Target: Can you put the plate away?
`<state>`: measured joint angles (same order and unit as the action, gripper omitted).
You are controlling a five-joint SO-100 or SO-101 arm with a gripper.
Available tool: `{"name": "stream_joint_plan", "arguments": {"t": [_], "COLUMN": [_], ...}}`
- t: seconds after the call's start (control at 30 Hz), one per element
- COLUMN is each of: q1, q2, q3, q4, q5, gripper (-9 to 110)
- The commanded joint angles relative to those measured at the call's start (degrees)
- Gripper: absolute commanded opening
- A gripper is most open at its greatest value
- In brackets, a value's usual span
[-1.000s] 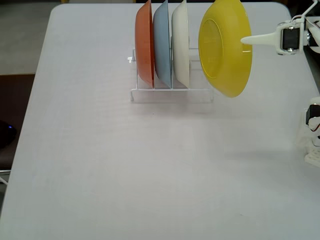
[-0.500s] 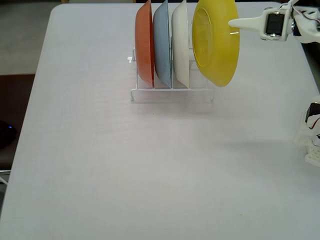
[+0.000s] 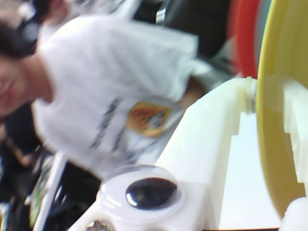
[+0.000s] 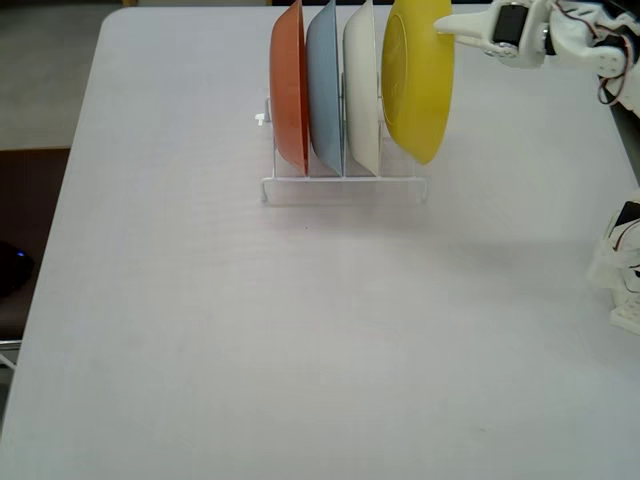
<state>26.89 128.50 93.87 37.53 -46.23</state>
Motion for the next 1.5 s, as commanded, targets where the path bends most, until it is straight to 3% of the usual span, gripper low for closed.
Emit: {"name": "stream_joint_plan", "arguments": {"t": [0.0, 0.63, 0.8, 0.9, 1.17, 1.47], "q1": [0.88, 3.16, 3.08, 3.08, 2.37, 0.62], "q2": [-1.58, -18.72, -21.36, -22.68, -21.09, -7.29], "q3": [-5.89, -16.87, -18.37, -19.6, -18.02, -5.01], "q4": [-2.02, 3.16, 4.92, 7.65, 17.05, 17.49], "q5": [0.62, 6.15, 9.32, 10.9, 14.68, 15.73], "gripper": [-1, 0, 23, 30, 33, 36]}}
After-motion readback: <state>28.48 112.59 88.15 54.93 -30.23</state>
